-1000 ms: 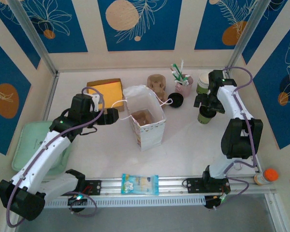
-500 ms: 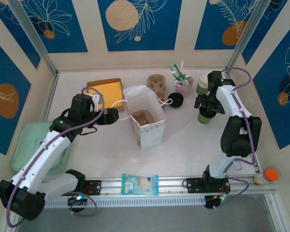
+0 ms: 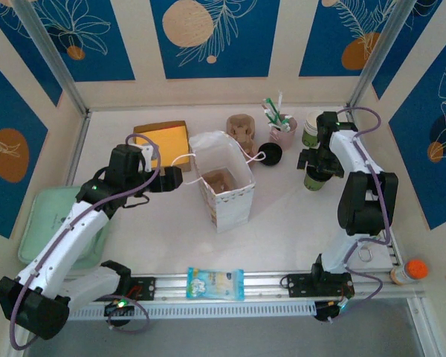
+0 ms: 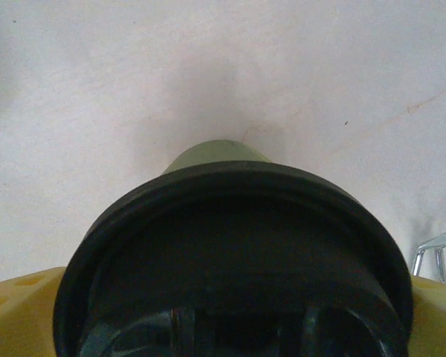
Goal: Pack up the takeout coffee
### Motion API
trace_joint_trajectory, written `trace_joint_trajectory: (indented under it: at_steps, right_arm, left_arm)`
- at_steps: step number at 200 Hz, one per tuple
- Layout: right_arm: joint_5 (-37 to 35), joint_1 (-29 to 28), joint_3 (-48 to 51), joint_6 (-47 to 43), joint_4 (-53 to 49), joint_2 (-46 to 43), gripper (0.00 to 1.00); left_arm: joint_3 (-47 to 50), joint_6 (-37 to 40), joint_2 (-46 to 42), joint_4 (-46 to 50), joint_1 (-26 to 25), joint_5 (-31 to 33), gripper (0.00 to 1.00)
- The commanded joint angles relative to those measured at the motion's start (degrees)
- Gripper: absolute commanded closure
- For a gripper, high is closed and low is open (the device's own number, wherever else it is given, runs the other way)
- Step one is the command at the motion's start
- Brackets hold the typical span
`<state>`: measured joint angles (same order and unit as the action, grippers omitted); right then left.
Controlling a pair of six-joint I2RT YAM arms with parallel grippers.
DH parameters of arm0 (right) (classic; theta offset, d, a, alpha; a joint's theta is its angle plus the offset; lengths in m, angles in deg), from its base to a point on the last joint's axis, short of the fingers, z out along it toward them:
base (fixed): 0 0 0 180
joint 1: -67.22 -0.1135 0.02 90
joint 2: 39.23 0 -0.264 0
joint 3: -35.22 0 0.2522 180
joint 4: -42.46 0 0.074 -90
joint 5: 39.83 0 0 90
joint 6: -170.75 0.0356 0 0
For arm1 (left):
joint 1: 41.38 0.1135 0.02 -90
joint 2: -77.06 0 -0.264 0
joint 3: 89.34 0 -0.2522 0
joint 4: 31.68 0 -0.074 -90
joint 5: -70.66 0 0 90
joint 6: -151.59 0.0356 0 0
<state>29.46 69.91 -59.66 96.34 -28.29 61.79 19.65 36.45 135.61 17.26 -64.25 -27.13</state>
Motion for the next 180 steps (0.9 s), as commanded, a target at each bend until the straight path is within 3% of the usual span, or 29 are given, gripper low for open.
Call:
trace_joint_trajectory:
  at_steps: [1,180]
  right_arm:
    - [2.76,0.12,1.03,0.29,0.53,0.53,0.01]
    - [2.33,0.11,5.41,4.26,2.81,0.62,0.02]
  left_arm:
    - [0.41,-0.17,-0.79,-0.55,0.78,0.50,0.05]
    - [1.27,-0.30,-1.65,-0.70,0.98,0.59,0.05]
